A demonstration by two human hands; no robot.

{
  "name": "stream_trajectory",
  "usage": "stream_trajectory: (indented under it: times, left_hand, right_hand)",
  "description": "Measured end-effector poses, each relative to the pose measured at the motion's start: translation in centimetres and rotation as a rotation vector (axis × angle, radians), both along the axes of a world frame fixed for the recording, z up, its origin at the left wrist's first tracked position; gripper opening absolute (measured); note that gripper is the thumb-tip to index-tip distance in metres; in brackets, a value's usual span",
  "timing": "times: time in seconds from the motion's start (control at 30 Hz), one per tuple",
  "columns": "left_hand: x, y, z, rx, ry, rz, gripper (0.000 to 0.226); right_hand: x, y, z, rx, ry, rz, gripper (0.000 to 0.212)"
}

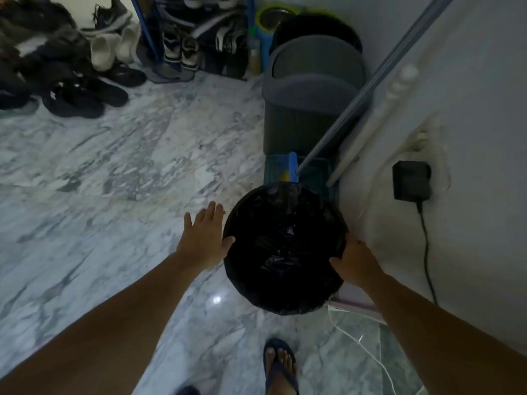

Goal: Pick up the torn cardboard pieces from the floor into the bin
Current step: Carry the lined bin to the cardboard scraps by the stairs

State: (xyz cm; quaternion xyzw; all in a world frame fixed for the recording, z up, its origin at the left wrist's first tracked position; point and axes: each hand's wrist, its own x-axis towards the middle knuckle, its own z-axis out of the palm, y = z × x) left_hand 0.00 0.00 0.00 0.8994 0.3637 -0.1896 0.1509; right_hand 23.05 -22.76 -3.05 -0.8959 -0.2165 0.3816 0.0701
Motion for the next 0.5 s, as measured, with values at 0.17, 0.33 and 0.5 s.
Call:
stream_trajectory:
  times: [0.17,0.33,0.5]
  left_hand:
    - [0.2,-0.8,-4.3,-0.282,-0.072,0.226,0.083]
    - [-0.5,-1.8,-6.1,-0.442,-0.187,0.394,0.077]
    - [-2.6,-1.8,-3.2,-0.481,-0.198,0.515,0.089]
  right_hand:
    - [-0.3,-1.0,-3.8,0.003,-0.010,-0.096,0.093]
    - [-1.1,-1.6,-5.0,0.062,-0.059,-0.133,0.092]
    - [-2.4,-0.6,-2.3,0.112,-0.039,-0.098,0.095]
